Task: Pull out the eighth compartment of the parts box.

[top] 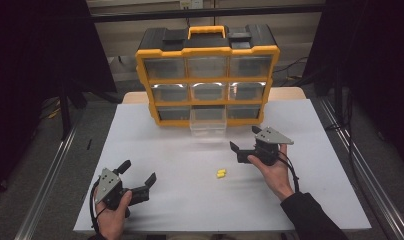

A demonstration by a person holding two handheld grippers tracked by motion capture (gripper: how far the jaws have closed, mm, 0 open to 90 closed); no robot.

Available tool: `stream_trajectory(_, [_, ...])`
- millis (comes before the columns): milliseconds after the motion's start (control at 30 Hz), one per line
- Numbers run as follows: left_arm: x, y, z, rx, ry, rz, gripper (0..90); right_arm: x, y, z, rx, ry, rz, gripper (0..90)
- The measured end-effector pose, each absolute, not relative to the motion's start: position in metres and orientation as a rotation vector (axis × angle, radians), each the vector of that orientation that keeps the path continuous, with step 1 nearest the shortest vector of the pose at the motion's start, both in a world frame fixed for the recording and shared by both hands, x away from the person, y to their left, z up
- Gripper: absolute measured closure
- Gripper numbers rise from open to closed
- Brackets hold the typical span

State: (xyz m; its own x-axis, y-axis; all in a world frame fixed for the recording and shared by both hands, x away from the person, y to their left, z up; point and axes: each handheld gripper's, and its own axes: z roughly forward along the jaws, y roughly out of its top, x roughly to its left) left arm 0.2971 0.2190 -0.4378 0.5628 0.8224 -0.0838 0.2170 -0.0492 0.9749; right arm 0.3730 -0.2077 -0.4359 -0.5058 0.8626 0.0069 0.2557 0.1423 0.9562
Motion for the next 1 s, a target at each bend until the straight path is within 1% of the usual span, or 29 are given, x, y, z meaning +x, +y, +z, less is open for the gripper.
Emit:
stream_trajectory(667, [0.296,0.221,-0.437,1.573,0.918,0.635,2.3,0.343,-0.234,-0.430,1.088,1.793,1.362,4.5])
stream_trajectory(1000, [0.293,0.220,-0.437,1.571,0.917,0.636,2.3,0.319,-0.254,-0.432,1.120,1.734,1.363,4.4])
